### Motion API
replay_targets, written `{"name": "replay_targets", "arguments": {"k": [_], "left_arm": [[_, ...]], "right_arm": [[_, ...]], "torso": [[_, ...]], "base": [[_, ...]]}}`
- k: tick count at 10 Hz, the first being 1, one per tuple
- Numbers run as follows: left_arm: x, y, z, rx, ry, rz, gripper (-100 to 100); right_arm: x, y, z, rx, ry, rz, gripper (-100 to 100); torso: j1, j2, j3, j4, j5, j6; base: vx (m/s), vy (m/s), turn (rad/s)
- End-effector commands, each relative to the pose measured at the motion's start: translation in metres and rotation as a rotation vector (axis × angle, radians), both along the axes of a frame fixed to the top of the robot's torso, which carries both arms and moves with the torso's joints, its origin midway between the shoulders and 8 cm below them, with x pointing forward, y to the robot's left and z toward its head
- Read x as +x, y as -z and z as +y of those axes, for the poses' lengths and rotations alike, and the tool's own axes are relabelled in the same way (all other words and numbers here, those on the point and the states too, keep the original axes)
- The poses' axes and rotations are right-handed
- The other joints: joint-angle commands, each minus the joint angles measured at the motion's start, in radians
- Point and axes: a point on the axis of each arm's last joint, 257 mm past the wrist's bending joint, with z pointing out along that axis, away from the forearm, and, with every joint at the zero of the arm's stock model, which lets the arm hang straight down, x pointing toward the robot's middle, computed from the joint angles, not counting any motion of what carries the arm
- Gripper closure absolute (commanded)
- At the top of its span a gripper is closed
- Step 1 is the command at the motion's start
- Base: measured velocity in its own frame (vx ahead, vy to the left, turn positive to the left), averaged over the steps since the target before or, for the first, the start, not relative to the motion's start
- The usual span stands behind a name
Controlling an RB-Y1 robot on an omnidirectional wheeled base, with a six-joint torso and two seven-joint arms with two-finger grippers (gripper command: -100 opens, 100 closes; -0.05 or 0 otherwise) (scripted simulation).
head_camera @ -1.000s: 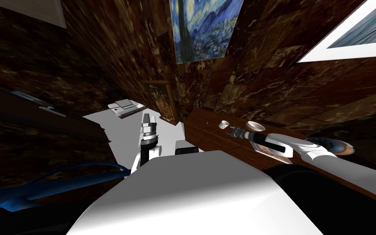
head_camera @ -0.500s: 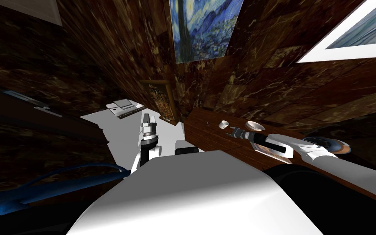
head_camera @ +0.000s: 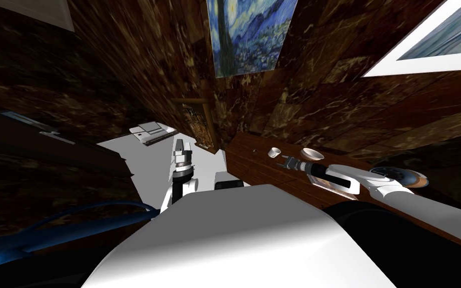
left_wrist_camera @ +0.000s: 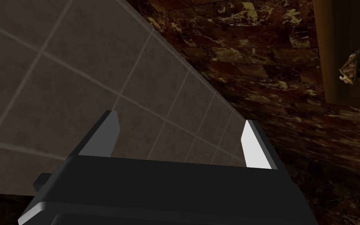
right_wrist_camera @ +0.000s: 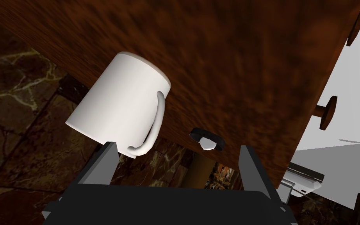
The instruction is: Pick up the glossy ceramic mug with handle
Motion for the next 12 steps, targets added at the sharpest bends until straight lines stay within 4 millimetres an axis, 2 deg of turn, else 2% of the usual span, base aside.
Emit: {"name": "replay_targets", "arguments": {"k": [1, 5, 12], "left_arm": [[0.0, 0.0, 0.0, 0.0, 0.0, 0.0, 0], [0.0, 0.0, 0.0, 0.0, 0.0, 0.0, 0], [0.0, 0.0, 0.0, 0.0, 0.0, 0.0, 0]], "right_arm": [[-0.0038, 0.0033, 0.0021, -0.001, -0.013, 0.001, -100], [-0.0094, 0.0079, 0.0049, 0.0, -0.029, 0.001, -100], [-0.0094, 0.0079, 0.0049, 0.0, -0.029, 0.001, -100]], "torso": [[0.0, 0.0, 0.0, 0.0, 0.0, 0.0], [0.0, -0.001, 0.0, 0.0, 0.0, 0.0], [-0.001, 0.0, 0.0, 0.0, 0.0, -0.001]], "base": [[0.034, 0.039, -0.118], [0.023, 0.026, -0.079], [-0.001, 0.0, 0.002]]}}
